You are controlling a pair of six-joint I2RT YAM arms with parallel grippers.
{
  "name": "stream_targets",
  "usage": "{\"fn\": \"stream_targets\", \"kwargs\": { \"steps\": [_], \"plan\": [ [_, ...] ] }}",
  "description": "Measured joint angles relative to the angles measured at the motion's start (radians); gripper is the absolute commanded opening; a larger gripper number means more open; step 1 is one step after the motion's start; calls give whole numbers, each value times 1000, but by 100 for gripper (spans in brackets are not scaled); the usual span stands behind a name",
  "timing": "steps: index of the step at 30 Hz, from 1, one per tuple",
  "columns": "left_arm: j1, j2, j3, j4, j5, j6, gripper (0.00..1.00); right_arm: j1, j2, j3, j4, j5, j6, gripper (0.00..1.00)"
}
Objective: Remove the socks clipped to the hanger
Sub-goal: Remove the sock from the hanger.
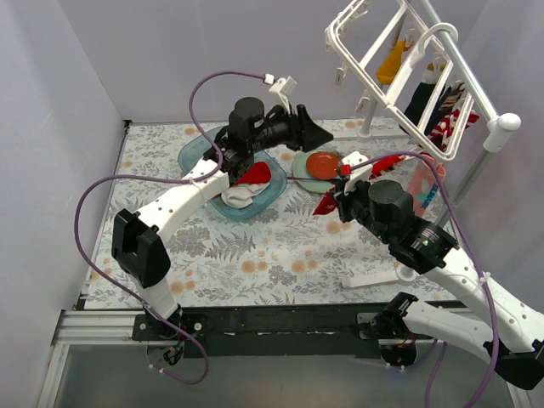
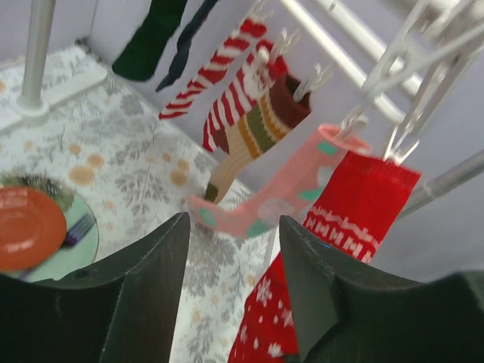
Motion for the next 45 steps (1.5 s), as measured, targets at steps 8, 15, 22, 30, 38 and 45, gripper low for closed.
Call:
{"fn": "stream_targets", "kwargs": {
  "steps": [8,15,22,30,38,45],
  "plan": [
    [0,-262,-451,48,32,11,64,0,5,0,-24,2,46,1],
    [-18,-406,-626,144,60,47,66,0,25,6,-51,5,108,1],
    [-70,-371,-679,202,18,77,69,0,90,81,-68,16,174,1],
    [-149,-323,-686,235,-137,121,68,0,192,200,-82,12,192,1],
    [-150,-323,-686,300,-310,139,6,0,321,362,-113,0,187,1],
    [-142,-293,-636,313,-447,113,0,0,404,439,-112,-2,185,21]
  ]
}}
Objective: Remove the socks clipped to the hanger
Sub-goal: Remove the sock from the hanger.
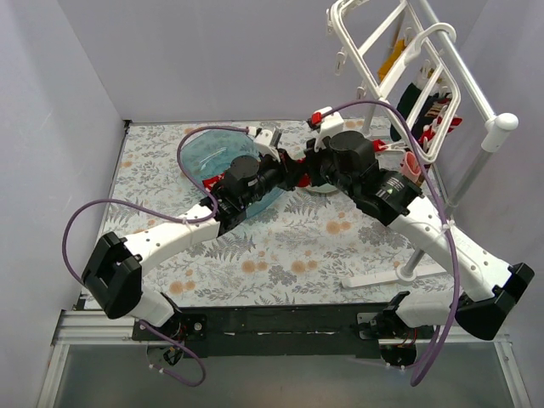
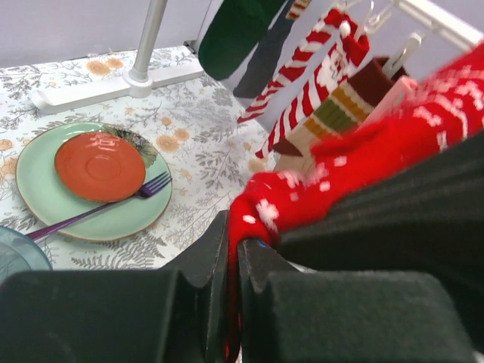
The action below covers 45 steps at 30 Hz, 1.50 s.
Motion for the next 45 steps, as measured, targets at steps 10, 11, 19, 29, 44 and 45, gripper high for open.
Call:
{"fn": "stream_targets", "kwargs": {
  "steps": [10,11,19,29,44,45],
  "plan": [
    [171,75,204,-80,183,-161,0,5,-189,-209,168,-23,3,77],
    [185,83,226,-89,211,-177,0,5,-225,-242,193,-22,3,79],
    [306,167,357,-147,421,-286,0,5,-504,-594,414,-10,82,83],
    [340,200,433,-199,522,-331,0,5,-628,-809,515,83,116,84],
    [342,193,339,-200,638,-418,0,6,-880,-974,790,328,64,99],
    [342,193,338,-200,643,-423,0,6,-883,-1002,838,344,52,99]
  ]
}}
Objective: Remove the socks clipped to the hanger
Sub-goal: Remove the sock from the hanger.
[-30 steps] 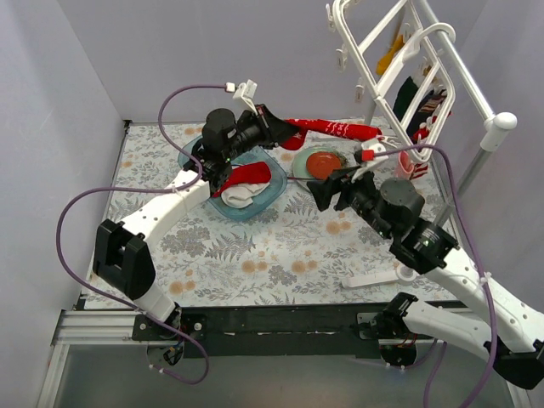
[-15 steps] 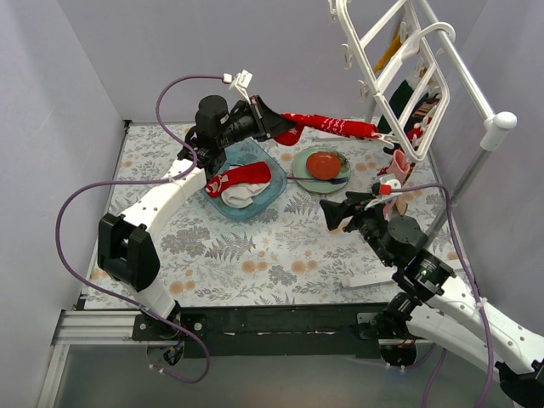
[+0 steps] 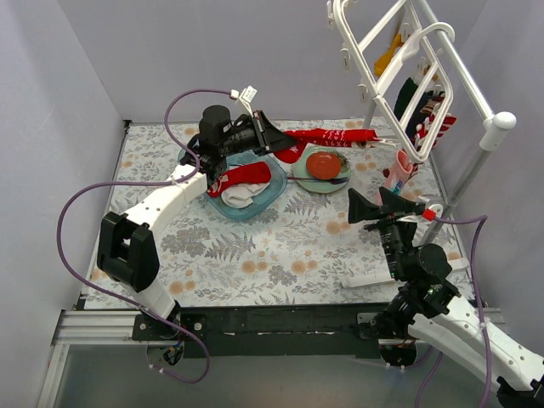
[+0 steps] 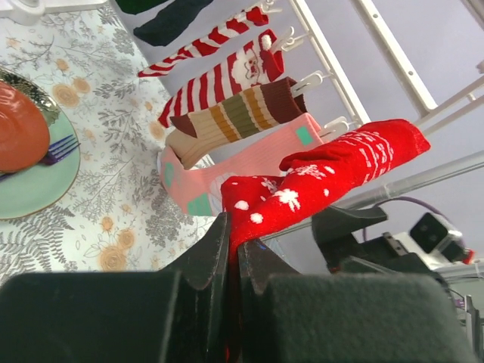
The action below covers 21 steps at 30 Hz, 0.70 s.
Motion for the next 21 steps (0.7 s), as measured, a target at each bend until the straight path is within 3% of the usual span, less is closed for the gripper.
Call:
{"fn": "stream_targets", "kwargs": {
  "steps": [5,12,21],
  "plan": [
    [1,0,0,4,32,-27,0,0,27,-97,202,61,-60,98],
    [1,4,8,0,50,-48,0,0,177,-246,724,75,-243,98],
    [2,18,36,-16,58,-53,0,-11,344,-272,870,19,-337,99]
  ]
}}
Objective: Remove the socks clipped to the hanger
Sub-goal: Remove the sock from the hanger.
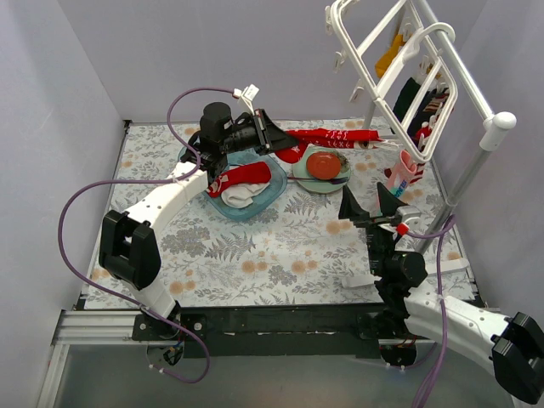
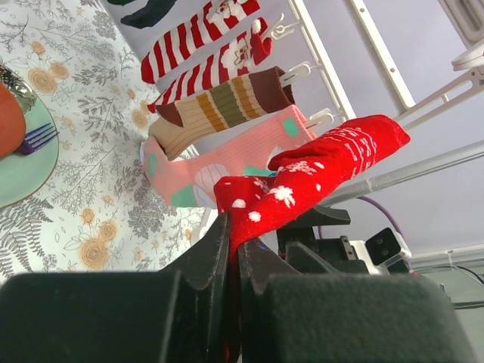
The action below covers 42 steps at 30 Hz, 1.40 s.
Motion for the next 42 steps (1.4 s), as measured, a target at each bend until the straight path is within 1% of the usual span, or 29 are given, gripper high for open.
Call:
{"fn": "stream_targets", "kwargs": {
  "steps": [5,12,17,20,24,30,42],
  "plan": [
    [0,2,2,-17,1,2,0,-89,-14,24,19,-79,93,99],
    [0,2,11,-32,1,10,0,-266,-35,39,52,-235,307,99],
    [0,2,19,-40,1,11,0,-356,16,50,56,-336,443,99],
    [0,2,23,-45,2,13,0,-396,67,67,57,-368,511,99],
    [0,2,26,-53,2,14,0,-424,126,93,50,-391,568,99],
    [0,14,43,-57,3,17,0,-429,178,159,51,-401,598,98],
    [0,35,74,-74,6,21,0,-430,166,171,51,-361,571,99]
  ]
}}
